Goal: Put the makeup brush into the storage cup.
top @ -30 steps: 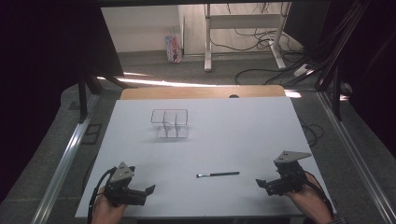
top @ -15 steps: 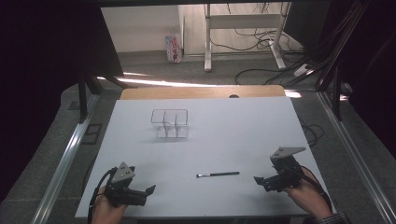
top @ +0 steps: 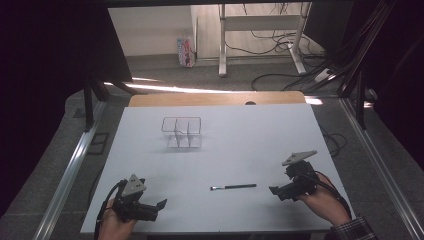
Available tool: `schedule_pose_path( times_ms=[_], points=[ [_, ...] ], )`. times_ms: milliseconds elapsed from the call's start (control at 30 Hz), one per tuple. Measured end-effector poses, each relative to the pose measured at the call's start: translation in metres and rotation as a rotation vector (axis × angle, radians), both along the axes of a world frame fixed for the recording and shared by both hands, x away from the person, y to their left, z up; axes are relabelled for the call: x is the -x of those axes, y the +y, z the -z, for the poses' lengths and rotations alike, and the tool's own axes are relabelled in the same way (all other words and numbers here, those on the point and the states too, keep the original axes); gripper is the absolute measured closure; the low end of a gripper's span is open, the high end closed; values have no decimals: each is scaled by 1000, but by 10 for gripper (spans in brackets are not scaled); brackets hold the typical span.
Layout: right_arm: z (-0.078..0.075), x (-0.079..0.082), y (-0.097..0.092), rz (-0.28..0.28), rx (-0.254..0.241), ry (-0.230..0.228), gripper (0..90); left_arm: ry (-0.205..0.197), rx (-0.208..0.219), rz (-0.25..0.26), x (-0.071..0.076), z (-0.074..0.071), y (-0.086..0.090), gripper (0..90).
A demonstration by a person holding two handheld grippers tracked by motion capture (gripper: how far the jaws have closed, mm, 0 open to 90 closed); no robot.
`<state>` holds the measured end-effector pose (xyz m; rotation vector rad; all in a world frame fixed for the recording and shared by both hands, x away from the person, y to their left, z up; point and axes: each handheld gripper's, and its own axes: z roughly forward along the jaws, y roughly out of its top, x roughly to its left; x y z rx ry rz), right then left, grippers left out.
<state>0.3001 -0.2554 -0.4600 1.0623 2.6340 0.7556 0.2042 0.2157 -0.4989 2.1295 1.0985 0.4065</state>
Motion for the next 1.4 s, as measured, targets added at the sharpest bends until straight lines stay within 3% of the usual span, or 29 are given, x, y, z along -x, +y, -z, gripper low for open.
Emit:
schedule_pose_path(
  times_ms=[100,833,1400],
  points=[
    [0,-3,4,-4,3,20,13,1,-1,-3,0,0,0,0],
    [0,-20,42,-100,76,42,2,10,1,-11,-1,1,2,0],
    [3,-30,75,-176,130,51,91,20,1,-17,-1,2,3,0]
  ],
)
